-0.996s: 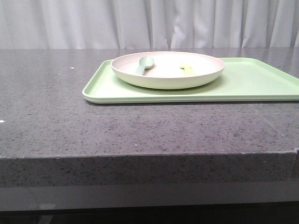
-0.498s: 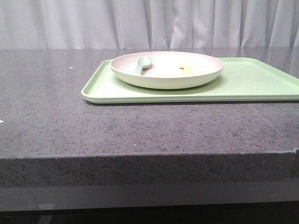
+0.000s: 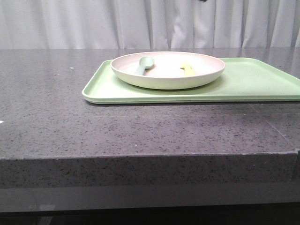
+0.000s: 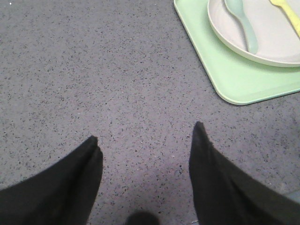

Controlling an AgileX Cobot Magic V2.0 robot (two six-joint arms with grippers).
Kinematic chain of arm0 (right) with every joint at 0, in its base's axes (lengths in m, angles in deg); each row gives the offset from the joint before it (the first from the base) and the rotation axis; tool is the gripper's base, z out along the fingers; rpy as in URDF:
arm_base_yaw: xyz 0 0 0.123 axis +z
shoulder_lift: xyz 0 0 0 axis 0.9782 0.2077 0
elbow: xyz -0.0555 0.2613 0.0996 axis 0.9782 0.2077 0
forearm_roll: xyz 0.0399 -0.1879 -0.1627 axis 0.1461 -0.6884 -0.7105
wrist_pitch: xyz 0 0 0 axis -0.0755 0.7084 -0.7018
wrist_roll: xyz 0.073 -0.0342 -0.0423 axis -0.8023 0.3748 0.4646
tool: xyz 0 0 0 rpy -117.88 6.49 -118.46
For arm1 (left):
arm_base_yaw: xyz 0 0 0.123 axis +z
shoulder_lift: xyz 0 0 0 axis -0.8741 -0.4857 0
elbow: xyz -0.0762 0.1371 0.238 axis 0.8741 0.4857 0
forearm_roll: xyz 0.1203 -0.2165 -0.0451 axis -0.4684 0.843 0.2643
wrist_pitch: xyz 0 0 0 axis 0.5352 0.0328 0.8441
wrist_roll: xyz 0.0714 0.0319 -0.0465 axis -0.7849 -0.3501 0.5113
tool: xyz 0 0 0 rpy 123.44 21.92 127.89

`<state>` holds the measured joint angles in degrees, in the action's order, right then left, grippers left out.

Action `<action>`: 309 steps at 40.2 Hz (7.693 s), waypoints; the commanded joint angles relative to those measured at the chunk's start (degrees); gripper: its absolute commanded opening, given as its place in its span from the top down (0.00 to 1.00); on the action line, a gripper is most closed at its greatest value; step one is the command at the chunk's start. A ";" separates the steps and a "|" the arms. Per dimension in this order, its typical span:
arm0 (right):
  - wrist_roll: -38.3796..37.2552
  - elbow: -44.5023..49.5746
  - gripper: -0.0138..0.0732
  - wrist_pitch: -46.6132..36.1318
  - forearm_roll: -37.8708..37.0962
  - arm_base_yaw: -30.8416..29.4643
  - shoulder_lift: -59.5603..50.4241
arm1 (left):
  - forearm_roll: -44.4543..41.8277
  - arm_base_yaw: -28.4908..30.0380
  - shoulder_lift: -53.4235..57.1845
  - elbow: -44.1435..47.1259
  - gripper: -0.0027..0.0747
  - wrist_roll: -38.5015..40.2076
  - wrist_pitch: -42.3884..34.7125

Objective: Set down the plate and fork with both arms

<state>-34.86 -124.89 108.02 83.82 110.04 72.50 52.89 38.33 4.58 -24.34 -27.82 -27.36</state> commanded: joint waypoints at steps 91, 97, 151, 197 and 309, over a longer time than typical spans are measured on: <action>-14.23 -39.64 0.68 13.44 -0.47 -9.47 38.85 | 0.93 -0.36 0.22 -1.50 0.45 0.17 -3.65; -14.23 -39.64 0.73 13.44 -0.47 -9.47 38.85 | 0.93 -0.36 0.22 -1.50 0.45 0.17 -3.65; -8.68 -38.61 0.74 13.73 -0.22 -15.15 24.27 | 0.93 -0.36 0.22 -1.50 0.45 0.17 -3.65; -5.16 -12.67 0.74 -0.62 1.97 -25.51 22.10 | 2.82 -0.36 0.22 -1.50 0.45 0.17 -3.76; 4.05 37.95 0.89 -13.19 3.13 -25.51 -46.68 | 2.82 -0.36 -5.72 -1.50 0.95 0.17 -3.65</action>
<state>-31.28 -85.68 98.89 86.84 84.83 25.95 55.58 38.33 -1.32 -24.34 -27.82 -27.26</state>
